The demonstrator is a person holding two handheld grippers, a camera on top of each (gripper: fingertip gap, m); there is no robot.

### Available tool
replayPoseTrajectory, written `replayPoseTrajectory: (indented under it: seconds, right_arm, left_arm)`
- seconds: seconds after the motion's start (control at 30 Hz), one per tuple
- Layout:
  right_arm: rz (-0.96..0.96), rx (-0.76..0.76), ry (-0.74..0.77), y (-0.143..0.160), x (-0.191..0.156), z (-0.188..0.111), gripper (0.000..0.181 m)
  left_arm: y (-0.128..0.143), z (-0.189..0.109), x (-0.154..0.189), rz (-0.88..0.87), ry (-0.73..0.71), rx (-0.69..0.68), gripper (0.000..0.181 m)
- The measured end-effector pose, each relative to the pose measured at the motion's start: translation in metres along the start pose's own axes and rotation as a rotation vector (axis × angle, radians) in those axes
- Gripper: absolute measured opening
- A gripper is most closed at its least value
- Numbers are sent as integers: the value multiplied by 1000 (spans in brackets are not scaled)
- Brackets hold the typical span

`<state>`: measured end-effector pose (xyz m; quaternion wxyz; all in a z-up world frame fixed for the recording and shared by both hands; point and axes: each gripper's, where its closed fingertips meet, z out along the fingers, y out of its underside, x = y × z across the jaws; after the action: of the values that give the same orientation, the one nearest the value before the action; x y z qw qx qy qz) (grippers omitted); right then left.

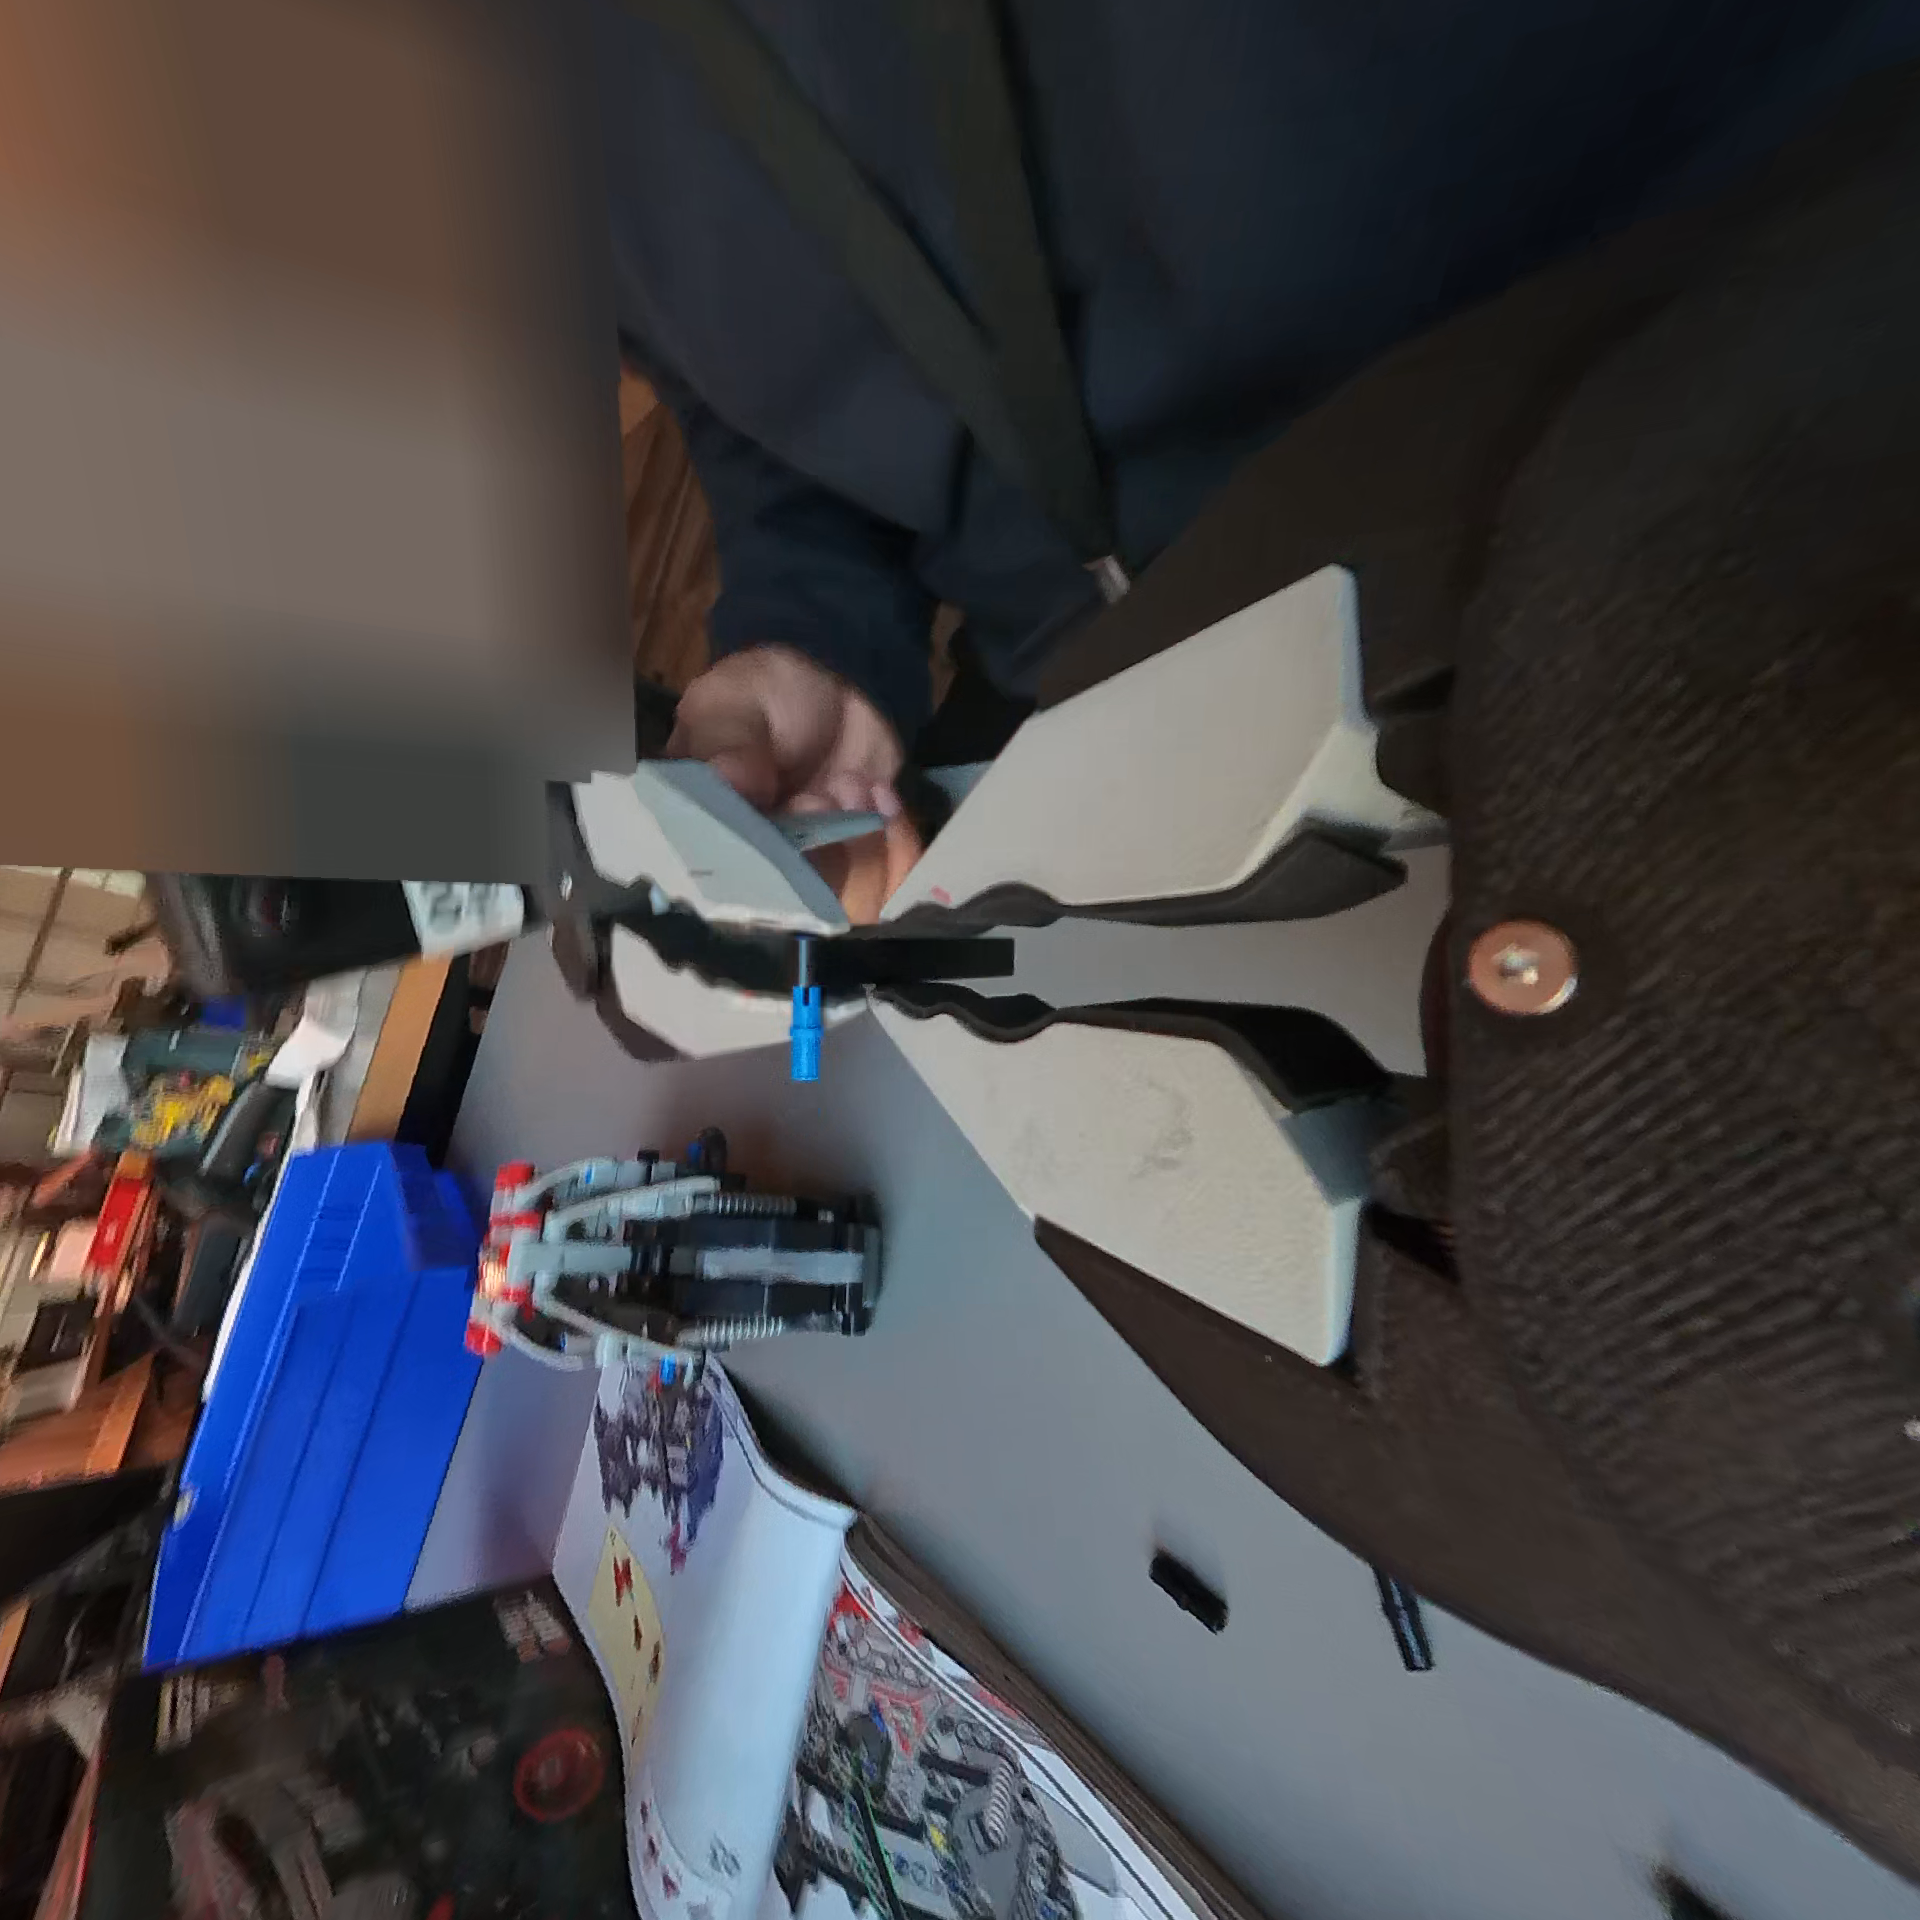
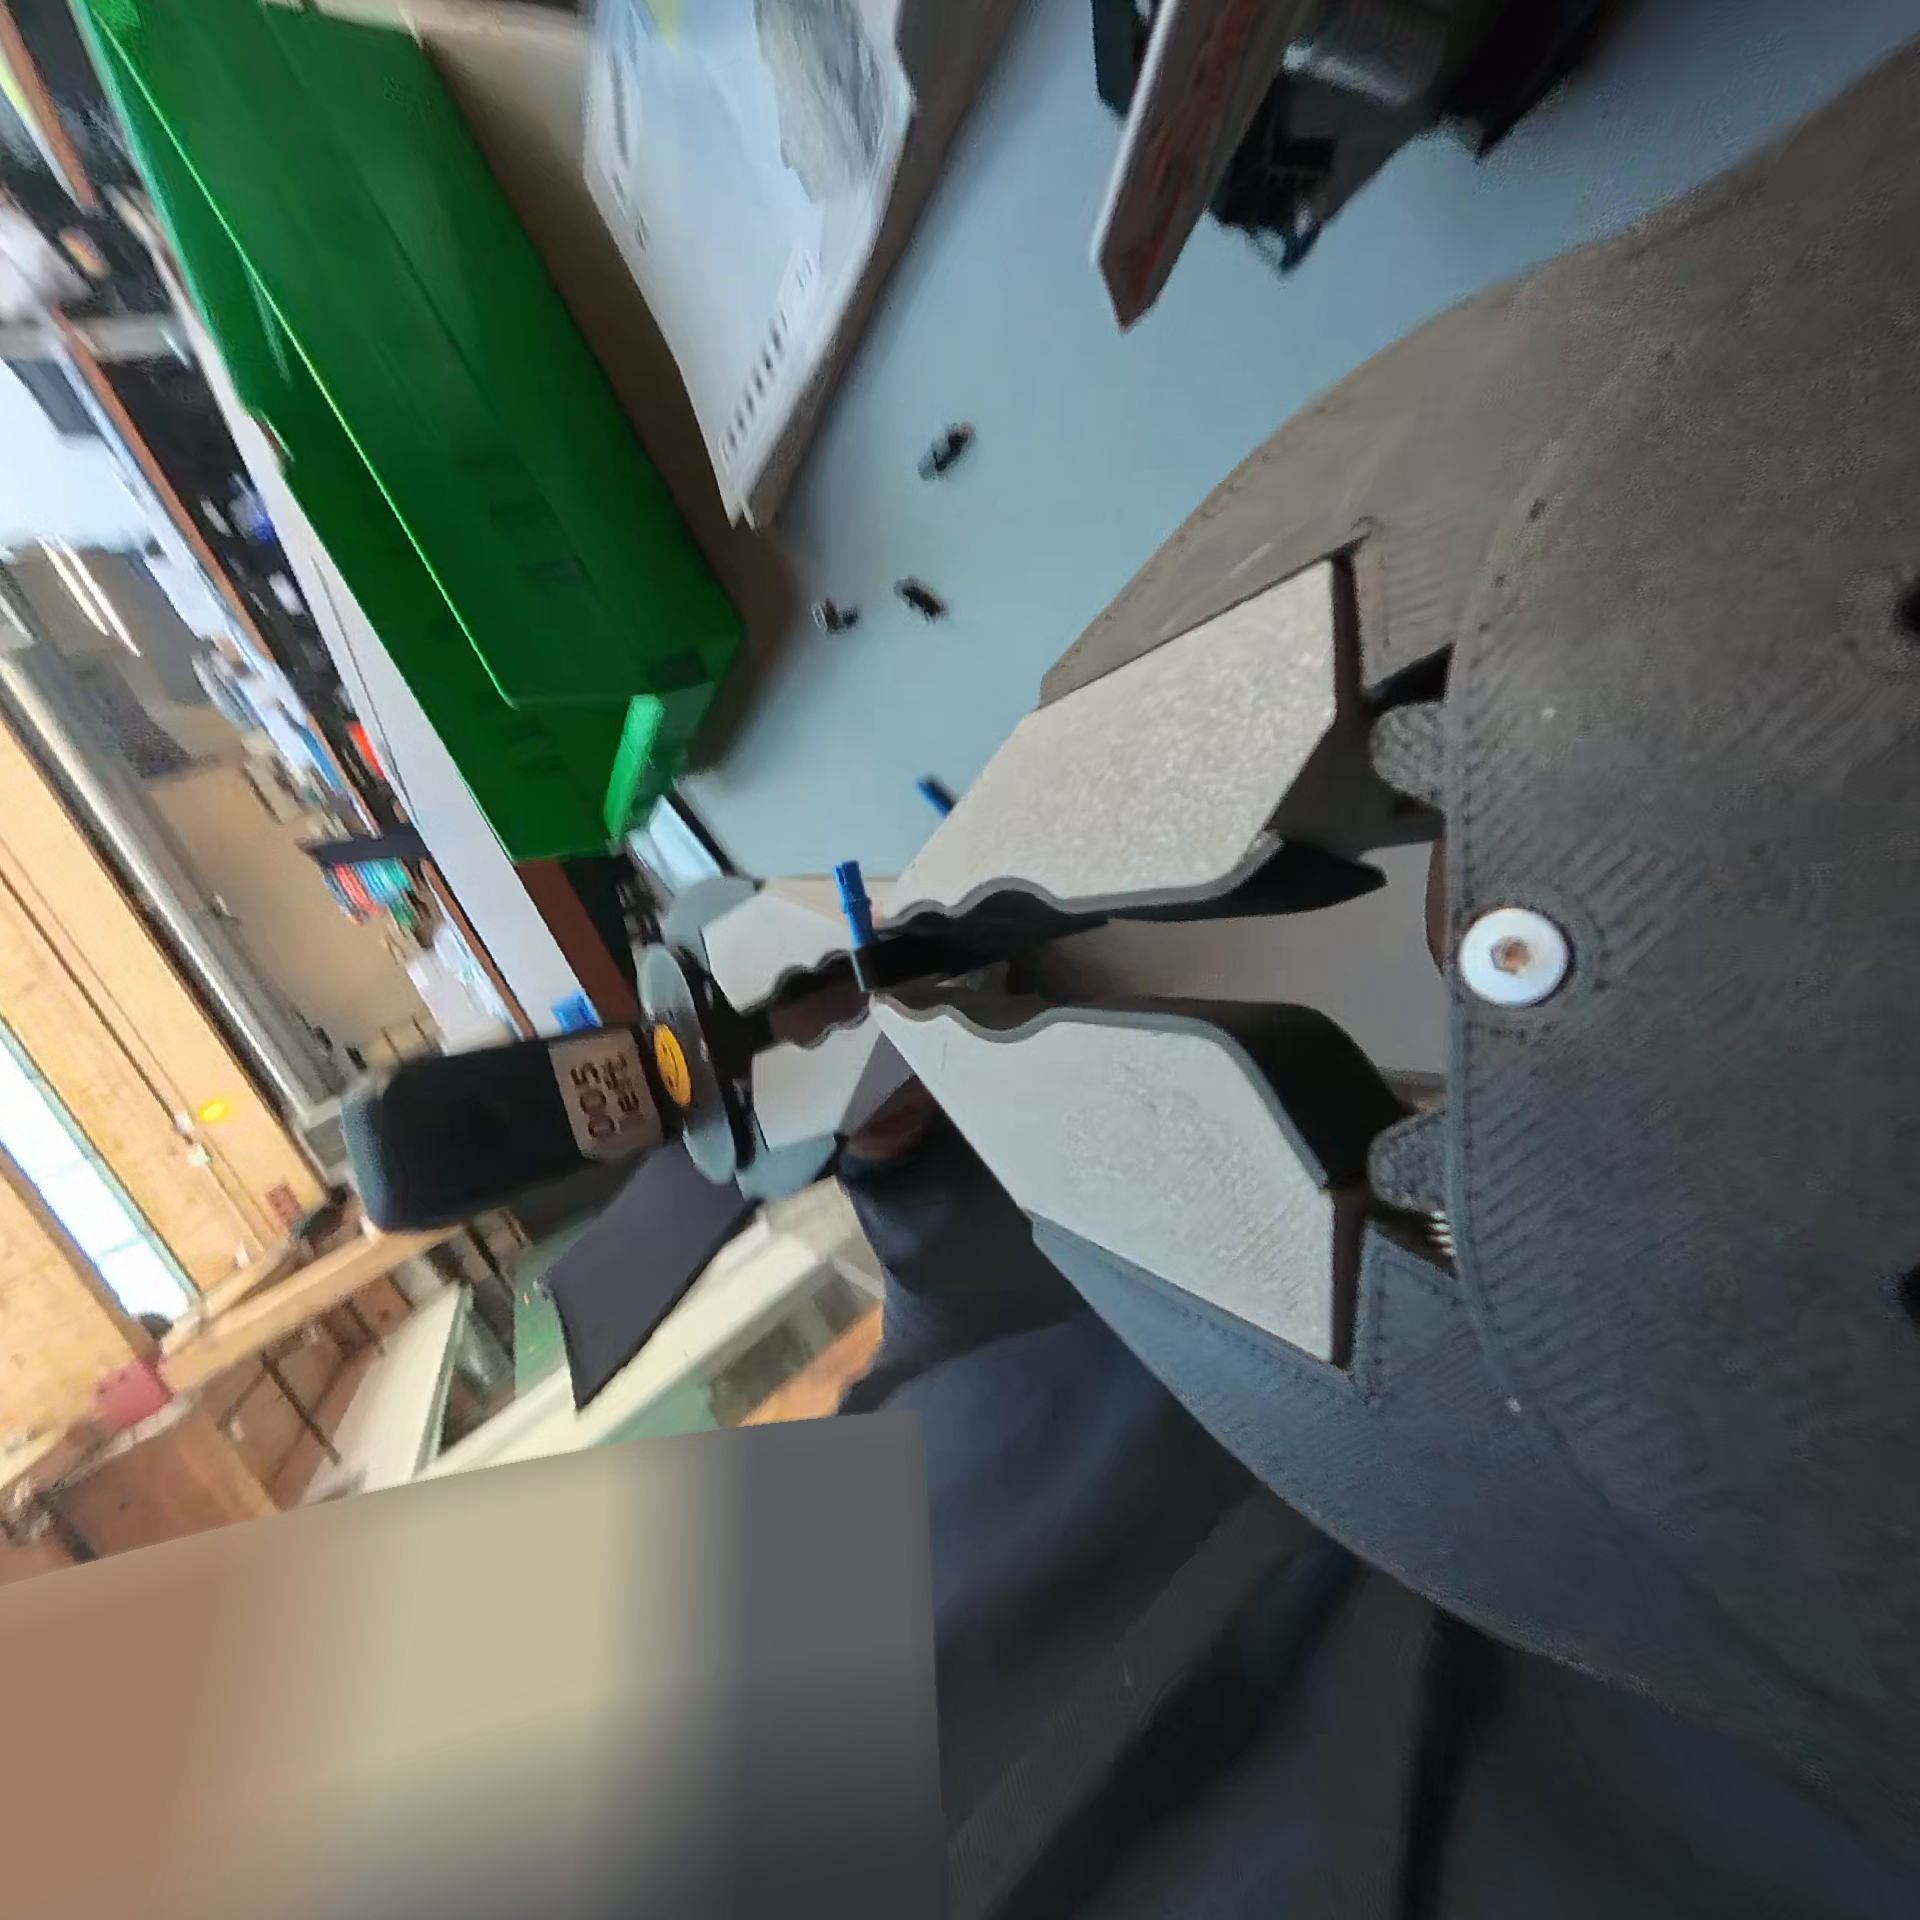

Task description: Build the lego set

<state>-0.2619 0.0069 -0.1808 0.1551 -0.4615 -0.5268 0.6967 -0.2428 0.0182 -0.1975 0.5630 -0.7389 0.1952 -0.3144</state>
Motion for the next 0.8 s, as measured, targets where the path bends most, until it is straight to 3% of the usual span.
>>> replayPoseTrajectory:
  seconds: [0.1, 0.2, 0.33, 0.47, 0.63, 0.8]
  right_arm:
    - [113, -70, -101, 6, -4, -5, 22]
    - [189, -80, -156, 3, -6, -7, 20]
    - [297, -85, -270, 0, -15, -9, 15]
    - [333, -124, -257, 2, -13, -9, 17]
    - [262, -218, -171, 14, -11, -5, 4]
    - [274, -245, -174, 18, -11, -5, 3]
  left_arm:
    - [8, -3, 7, 163, 51, -71, 5]
    - [14, -3, 7, 312, 54, -132, 5]
    - [5, -5, 10, 472, 35, -92, 4]
    - [13, -3, 4, 689, -50, -188, 4]
    - [16, 2, 4, 791, -93, -241, 5]
    - [20, 3, 4, 840, -109, -250, 5]
